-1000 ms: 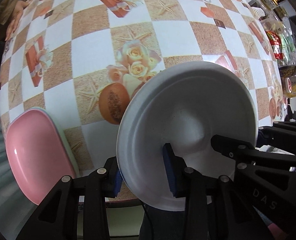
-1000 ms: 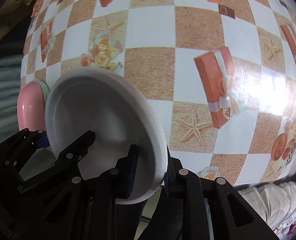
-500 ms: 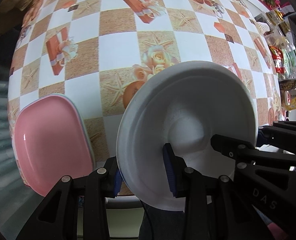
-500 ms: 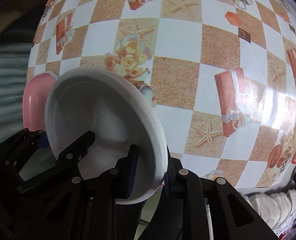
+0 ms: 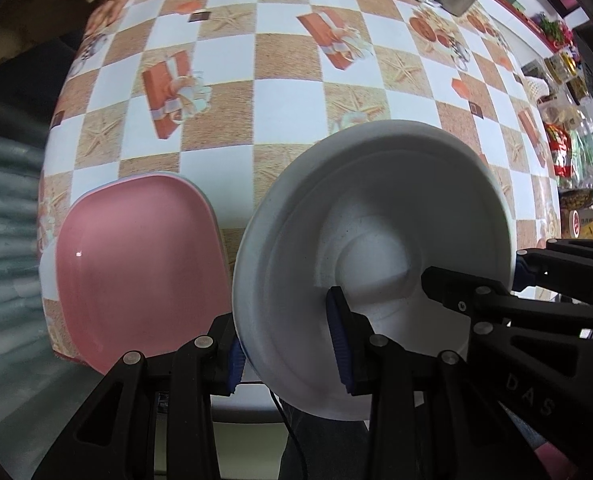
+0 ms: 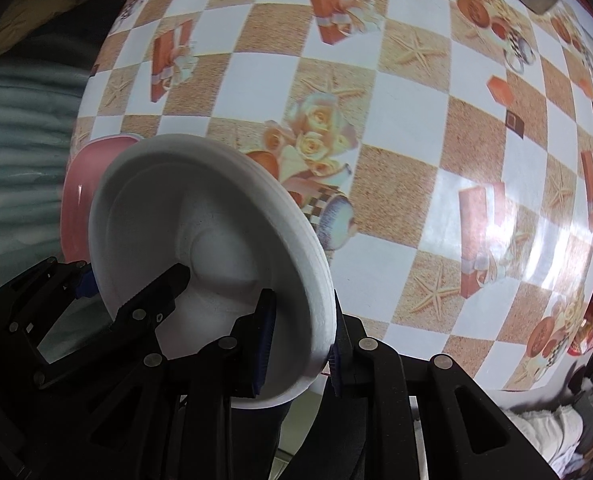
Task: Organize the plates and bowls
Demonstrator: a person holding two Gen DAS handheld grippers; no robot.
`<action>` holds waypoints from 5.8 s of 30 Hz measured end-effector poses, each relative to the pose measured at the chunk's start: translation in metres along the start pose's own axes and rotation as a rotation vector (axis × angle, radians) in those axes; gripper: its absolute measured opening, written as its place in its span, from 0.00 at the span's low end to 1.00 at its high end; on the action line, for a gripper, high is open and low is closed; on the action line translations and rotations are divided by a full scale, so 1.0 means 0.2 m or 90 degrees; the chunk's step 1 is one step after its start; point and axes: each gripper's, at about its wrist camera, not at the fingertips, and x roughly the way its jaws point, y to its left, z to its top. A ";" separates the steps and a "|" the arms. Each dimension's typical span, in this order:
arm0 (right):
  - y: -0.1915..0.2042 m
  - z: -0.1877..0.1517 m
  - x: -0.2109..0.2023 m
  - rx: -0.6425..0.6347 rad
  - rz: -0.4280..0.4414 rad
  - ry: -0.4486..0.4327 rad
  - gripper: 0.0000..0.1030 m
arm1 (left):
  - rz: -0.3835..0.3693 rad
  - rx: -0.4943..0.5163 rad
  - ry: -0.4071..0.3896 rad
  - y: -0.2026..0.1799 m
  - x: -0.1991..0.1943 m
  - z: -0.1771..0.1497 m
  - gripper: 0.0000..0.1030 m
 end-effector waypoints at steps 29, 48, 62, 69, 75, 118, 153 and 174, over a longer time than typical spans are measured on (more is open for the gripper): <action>0.35 0.13 0.00 -0.095 -0.038 -0.009 0.24 | -0.010 -0.092 -0.035 0.27 -0.05 -0.01 0.38; 0.57 0.21 0.05 -0.152 -0.043 0.005 0.24 | -0.003 -0.154 -0.040 0.44 -0.07 -0.05 0.38; 0.82 0.36 0.08 -0.177 -0.004 0.003 0.24 | 0.039 -0.199 -0.049 0.71 -0.12 -0.01 0.37; 0.80 0.36 0.24 -0.155 0.012 0.050 0.24 | 0.040 -0.203 -0.006 0.71 -0.01 -0.07 0.37; 0.81 0.40 0.30 -0.154 0.014 0.052 0.24 | 0.037 -0.217 0.006 0.73 0.04 -0.07 0.37; 0.80 0.33 0.19 -0.179 -0.065 0.009 0.98 | 0.126 -0.204 -0.033 0.81 -0.13 -0.21 0.82; 0.62 0.26 -0.13 -0.187 -0.091 -0.018 0.98 | 0.113 -0.167 -0.064 0.60 -0.28 -0.17 0.82; 0.69 0.31 -0.11 -0.183 -0.074 -0.001 0.98 | 0.121 -0.155 -0.020 0.58 -0.20 -0.24 0.82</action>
